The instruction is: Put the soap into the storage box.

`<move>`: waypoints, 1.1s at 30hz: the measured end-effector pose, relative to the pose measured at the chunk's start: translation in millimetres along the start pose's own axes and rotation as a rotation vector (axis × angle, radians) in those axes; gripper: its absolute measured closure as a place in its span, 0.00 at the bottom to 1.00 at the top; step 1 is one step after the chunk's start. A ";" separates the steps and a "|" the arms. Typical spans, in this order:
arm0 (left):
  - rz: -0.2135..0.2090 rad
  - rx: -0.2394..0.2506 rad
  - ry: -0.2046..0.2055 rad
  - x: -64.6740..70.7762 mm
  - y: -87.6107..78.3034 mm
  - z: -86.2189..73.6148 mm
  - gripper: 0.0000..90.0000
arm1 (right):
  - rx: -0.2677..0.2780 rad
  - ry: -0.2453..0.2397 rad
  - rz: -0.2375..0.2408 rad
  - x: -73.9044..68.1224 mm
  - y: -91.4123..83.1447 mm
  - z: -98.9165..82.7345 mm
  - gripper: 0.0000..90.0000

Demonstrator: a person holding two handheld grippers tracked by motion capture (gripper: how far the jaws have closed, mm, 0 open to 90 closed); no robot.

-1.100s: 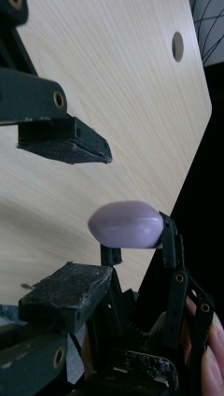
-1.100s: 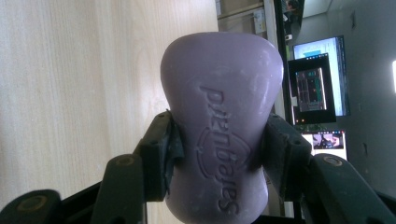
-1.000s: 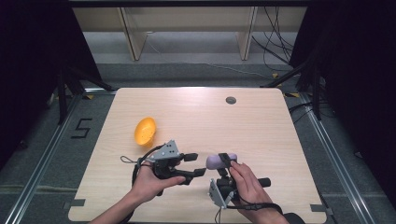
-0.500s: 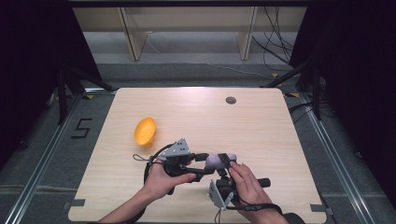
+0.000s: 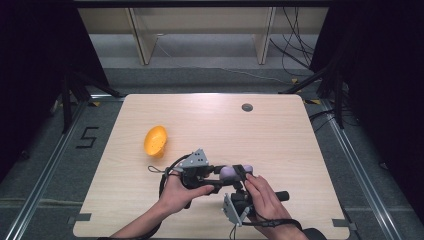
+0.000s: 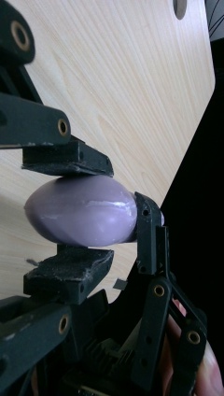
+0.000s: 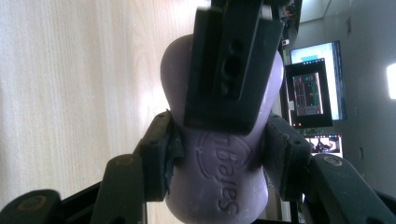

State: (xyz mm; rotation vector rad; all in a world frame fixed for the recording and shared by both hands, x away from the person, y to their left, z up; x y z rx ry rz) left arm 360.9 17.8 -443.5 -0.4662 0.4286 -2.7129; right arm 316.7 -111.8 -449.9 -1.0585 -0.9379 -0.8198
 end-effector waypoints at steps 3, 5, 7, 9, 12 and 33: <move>0.008 0.001 -0.007 -0.1 1.6 -0.2 0.60 | -0.024 0.005 0.014 -1.1 -1.8 -1.0 0.56; 0.006 -0.002 -0.013 -0.1 2.0 -0.3 0.60 | -0.014 -0.009 0.014 -0.1 -1.2 -0.6 0.56; 0.003 -0.003 -0.011 0.0 2.5 -0.1 0.61 | -0.015 -0.020 0.006 0.7 -1.3 -0.7 0.56; -0.002 -0.002 -0.004 -0.5 2.1 0.3 0.61 | -0.017 0.002 0.010 -1.0 -1.6 -1.3 0.56; -0.001 -0.001 -0.018 -0.1 1.6 0.8 0.62 | -0.015 0.001 0.008 -0.5 -1.7 -1.3 0.56; 0.046 0.007 0.009 4.7 0.3 1.2 0.65 | 0.001 0.012 0.006 1.2 0.9 0.2 0.53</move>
Point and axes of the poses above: each handheld gripper's, and its own axes: y roughly forward along the jaws, z roughly out of its top, x roughly to its right, the point moved 4 cm from there along y, roughly forward along the jaws
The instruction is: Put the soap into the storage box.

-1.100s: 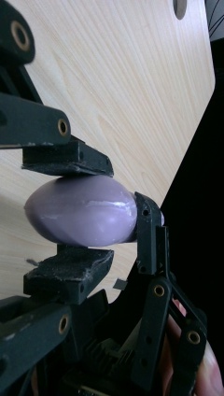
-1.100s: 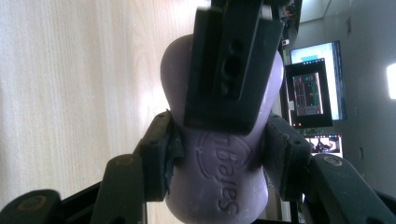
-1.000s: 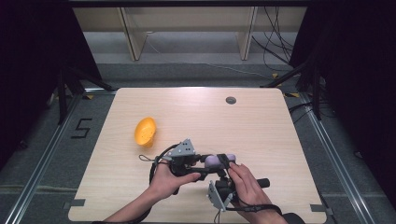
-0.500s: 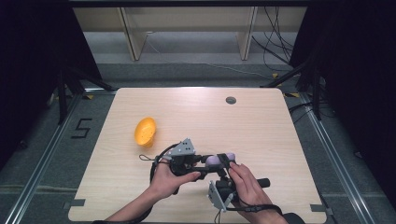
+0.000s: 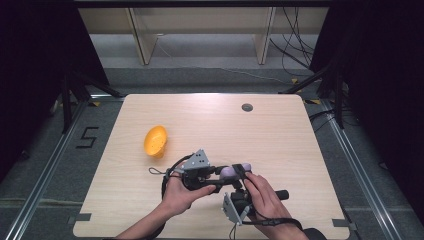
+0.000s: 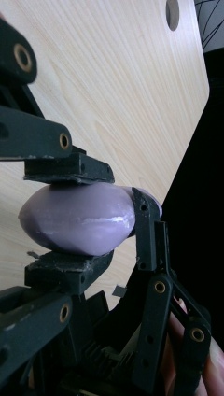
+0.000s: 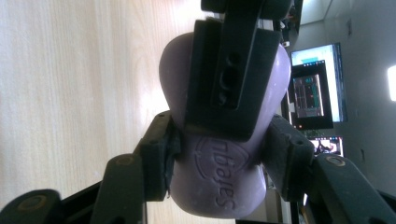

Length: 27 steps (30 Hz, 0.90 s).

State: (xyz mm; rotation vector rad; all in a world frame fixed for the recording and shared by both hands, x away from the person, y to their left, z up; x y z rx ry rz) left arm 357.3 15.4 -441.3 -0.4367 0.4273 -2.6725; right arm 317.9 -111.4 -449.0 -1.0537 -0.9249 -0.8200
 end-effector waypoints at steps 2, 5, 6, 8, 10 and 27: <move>0.020 0.000 0.012 -0.4 0.2 -1.2 0.65 | -0.027 -0.005 -0.010 0.9 1.7 -2.4 0.42; 0.026 0.002 0.025 -1.0 -0.2 -0.7 0.65 | -0.033 -0.009 -0.003 1.9 2.1 -5.9 0.36; 0.032 0.007 0.015 -0.9 -0.4 -0.4 0.65 | -0.034 -0.011 -0.011 2.7 1.7 -6.5 0.36; 0.051 0.005 0.030 -2.0 -1.5 0.7 0.65 | -0.038 -0.021 -0.021 3.2 1.4 -7.3 0.36; 0.062 0.016 0.024 -3.0 -2.6 1.3 0.65 | -0.049 0.006 -0.034 4.0 0.1 -10.9 0.36; 0.269 0.042 0.042 -24.6 -14.7 2.0 0.65 | -0.058 0.161 -0.010 16.2 -16.2 -40.9 0.53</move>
Point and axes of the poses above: each handheld gripper's, and its own axes: y roughly forward along the jaws, z roughly out of its top, x roughly to its right, the point moved 4 cm from there along y, roughly forward along the jaws
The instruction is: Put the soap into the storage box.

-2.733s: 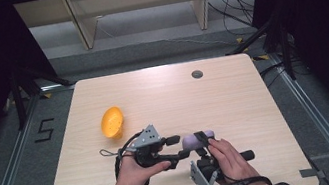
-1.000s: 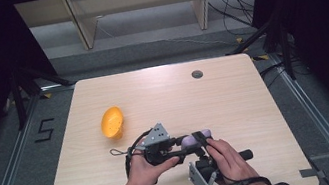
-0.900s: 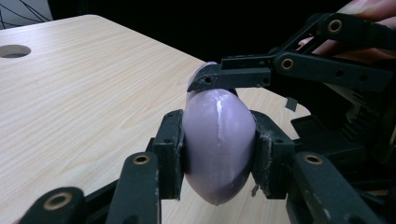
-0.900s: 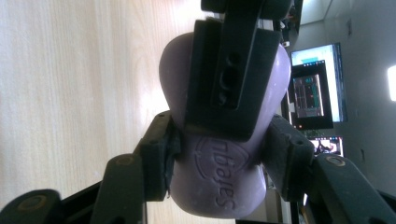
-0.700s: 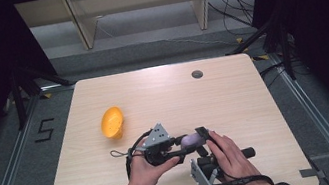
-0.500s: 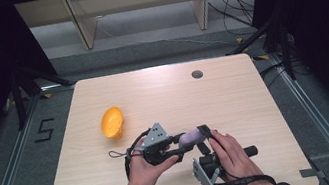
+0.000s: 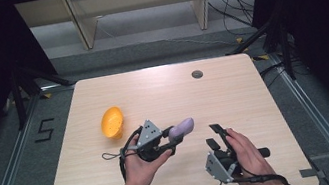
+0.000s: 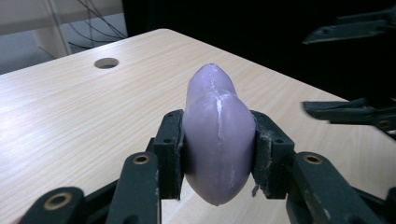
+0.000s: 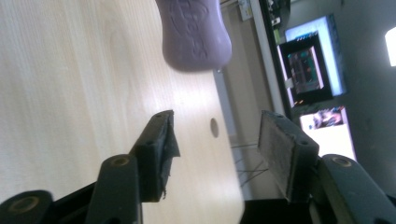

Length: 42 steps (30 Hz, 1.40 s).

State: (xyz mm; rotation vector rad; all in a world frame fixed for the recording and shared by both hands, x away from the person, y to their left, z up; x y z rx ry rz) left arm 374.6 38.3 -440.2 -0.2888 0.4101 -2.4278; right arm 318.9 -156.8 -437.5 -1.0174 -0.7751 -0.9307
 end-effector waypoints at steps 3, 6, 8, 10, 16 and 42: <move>0.031 0.003 -0.022 -3.8 -0.2 -0.3 0.65 | -0.023 0.057 0.010 0.8 -3.9 -11.4 0.55; 0.067 0.009 -0.018 -4.8 -0.3 -0.1 0.65 | -0.031 0.102 0.016 2.6 -8.0 -23.8 0.56; 0.086 0.013 -0.014 -4.8 0.7 -0.7 0.65 | -0.027 0.146 0.024 0.9 -8.6 -27.9 0.56; 0.099 0.018 -0.014 -5.2 1.4 -1.9 0.65 | -0.029 0.167 0.034 0.6 -9.2 -33.1 0.56; 0.138 0.039 -0.016 -6.6 -1.4 -4.2 0.65 | -0.038 0.165 0.022 4.2 -11.6 -40.2 0.55; 0.291 0.126 0.004 -9.7 -20.9 -14.2 0.65 | -0.064 0.301 0.042 4.7 -11.0 -50.1 0.54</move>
Point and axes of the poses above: each handheld gripper's, and its own axes: y roughly forward along the jaws, z roughly out of its top, x roughly to its right, the point moved 4 cm from there along y, roughly forward along the jaws
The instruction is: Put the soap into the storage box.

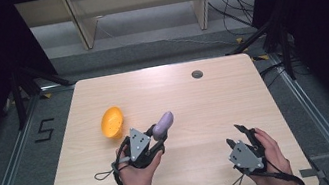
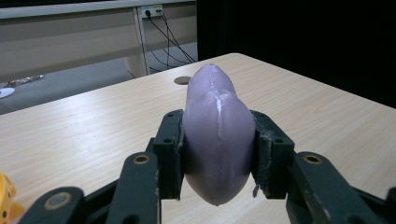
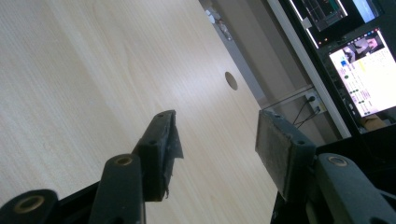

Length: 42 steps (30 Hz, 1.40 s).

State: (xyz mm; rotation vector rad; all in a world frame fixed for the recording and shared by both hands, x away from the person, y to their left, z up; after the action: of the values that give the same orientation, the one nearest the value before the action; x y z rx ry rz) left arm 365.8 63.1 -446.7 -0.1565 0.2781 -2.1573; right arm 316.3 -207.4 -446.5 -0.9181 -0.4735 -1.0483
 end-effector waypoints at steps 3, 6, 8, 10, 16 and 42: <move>0.008 0.002 -0.006 -1.3 -0.5 -2.0 0.65 | -0.002 0.002 -0.001 0.1 0.3 -0.2 0.54; 0.015 0.004 -0.011 -2.6 -1.2 -3.8 0.65 | -0.001 0.004 -0.002 0.7 0.3 -0.4 0.54; 0.021 0.003 -0.014 -3.5 -1.8 -4.6 0.65 | 0.002 -0.008 -0.002 1.5 0.9 -0.3 0.54; 0.025 0.004 -0.014 -4.4 -2.1 -5.4 0.65 | 0.002 -0.007 -0.001 1.5 1.0 -0.2 0.53; 0.038 0.003 -0.013 -6.8 -3.5 -7.9 0.65 | 0.001 -0.007 -0.002 1.7 1.1 -0.3 0.53; 0.146 0.008 -0.032 -32.7 -12.3 -14.5 0.65 | -0.002 0.006 -0.006 1.2 1.0 -0.2 0.53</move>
State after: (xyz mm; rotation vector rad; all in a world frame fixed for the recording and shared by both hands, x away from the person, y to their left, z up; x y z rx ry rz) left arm 371.4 98.8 -457.7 -0.1610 0.2546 -2.0094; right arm 317.7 -208.0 -446.2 -0.9150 -0.4705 -1.0569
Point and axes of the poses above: each handheld gripper's, and its own axes: y roughly forward along the jaws, z roughly out of its top, x roughly to its right, the point moved 4 cm from there along y, roughly forward along the jaws
